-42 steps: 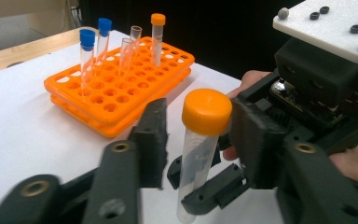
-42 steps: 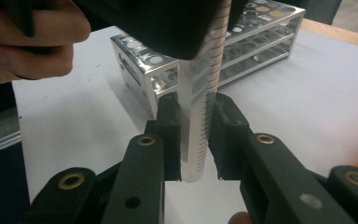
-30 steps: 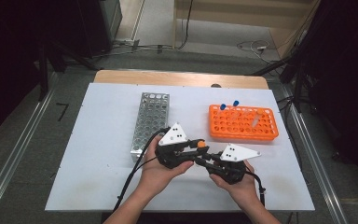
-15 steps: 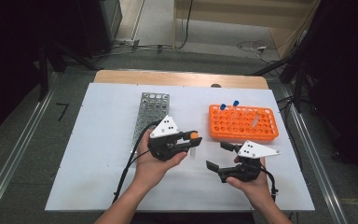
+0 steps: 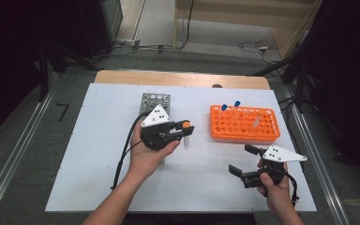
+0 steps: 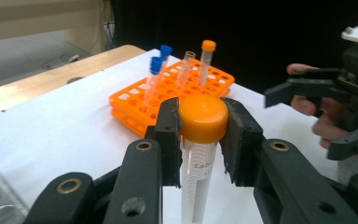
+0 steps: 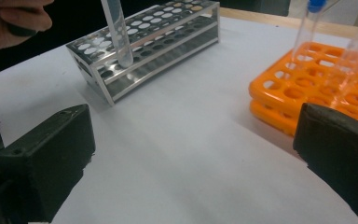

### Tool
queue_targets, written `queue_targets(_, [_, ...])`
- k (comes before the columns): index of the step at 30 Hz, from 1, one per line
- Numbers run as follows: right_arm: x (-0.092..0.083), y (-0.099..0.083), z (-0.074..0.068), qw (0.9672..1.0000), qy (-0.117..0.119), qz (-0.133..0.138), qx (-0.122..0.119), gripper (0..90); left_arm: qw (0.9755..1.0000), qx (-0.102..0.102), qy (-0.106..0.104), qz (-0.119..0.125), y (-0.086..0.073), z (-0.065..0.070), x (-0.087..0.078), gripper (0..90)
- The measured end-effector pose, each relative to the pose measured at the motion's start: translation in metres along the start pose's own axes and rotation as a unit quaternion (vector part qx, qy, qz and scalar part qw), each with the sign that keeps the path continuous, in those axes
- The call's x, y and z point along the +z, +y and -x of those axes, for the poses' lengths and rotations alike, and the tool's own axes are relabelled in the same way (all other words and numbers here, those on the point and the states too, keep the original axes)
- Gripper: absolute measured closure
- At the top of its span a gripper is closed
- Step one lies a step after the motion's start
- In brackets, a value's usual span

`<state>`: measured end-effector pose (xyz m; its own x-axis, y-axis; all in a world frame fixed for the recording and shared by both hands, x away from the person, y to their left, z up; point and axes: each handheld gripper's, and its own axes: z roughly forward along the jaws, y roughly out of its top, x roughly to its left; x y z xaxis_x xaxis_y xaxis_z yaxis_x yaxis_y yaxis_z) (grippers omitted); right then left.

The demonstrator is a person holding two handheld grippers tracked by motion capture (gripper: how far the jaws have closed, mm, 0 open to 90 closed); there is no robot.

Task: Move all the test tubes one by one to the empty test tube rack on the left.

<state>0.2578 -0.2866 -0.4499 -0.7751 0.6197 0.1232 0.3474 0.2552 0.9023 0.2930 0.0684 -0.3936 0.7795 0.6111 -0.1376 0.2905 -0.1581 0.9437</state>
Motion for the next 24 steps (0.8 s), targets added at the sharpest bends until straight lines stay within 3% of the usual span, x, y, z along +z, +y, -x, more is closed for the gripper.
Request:
queue_targets(6, [-0.016,-0.009,0.01,0.9999,-0.015,-0.005,0.001,0.0,0.9998,-0.003,0.021,0.002,0.004,-0.018,-0.003,70.3])
queue_targets(9, [-0.024,-0.011,0.018,0.9993,-0.038,0.001,0.004,0.0,0.9994,-0.006,0.033,0.005,0.009,-0.027,-0.005,70.3])
queue_targets(13, [-0.029,-0.013,0.03,0.9984,-0.052,0.01,0.021,0.0,0.9985,-0.003,0.053,0.007,0.017,-0.041,-0.005,70.3])
queue_targets(24, [-0.027,-0.016,0.04,0.998,-0.055,0.005,0.03,0.0,0.9942,-0.007,0.106,0.012,0.023,-0.079,0.004,70.3])
